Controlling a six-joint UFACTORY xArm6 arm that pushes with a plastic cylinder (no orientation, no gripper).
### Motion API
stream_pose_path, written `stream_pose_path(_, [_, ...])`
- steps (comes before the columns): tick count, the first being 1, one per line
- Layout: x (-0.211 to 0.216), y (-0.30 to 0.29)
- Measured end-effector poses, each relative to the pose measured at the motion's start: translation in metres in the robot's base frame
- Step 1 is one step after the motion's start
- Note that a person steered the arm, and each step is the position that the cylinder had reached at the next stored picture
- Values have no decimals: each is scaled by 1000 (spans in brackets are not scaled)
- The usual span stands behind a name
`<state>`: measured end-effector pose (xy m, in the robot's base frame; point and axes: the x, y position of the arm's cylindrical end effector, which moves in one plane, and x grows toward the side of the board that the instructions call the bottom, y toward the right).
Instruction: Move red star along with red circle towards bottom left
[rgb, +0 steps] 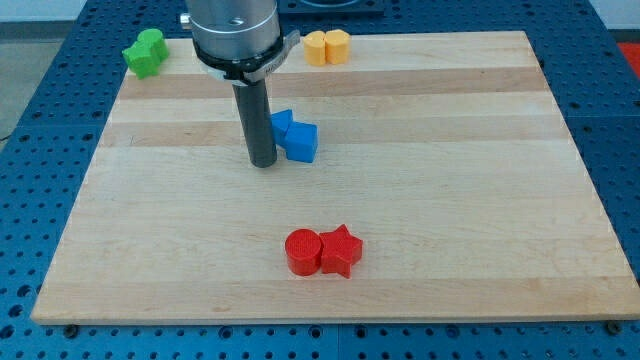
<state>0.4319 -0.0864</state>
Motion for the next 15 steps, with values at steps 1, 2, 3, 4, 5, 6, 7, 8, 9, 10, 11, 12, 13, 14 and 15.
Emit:
stream_pose_path(1, [13, 5])
stream_pose_path(2, [44, 53])
stream_pose_path(3, [46, 114])
stream_pose_path(4, [44, 158])
stream_pose_path(5, [75, 189])
stream_pose_path(6, [131, 231])
stream_pose_path(7, [155, 207])
stream_pose_path(8, [138, 145])
stream_pose_path(9, [104, 85])
stream_pose_path(10, [90, 24])
stream_pose_path(11, [89, 41])
stream_pose_path(12, [94, 105])
stream_pose_path(13, [125, 95])
stream_pose_path(14, [142, 51])
stream_pose_path(15, [157, 18])
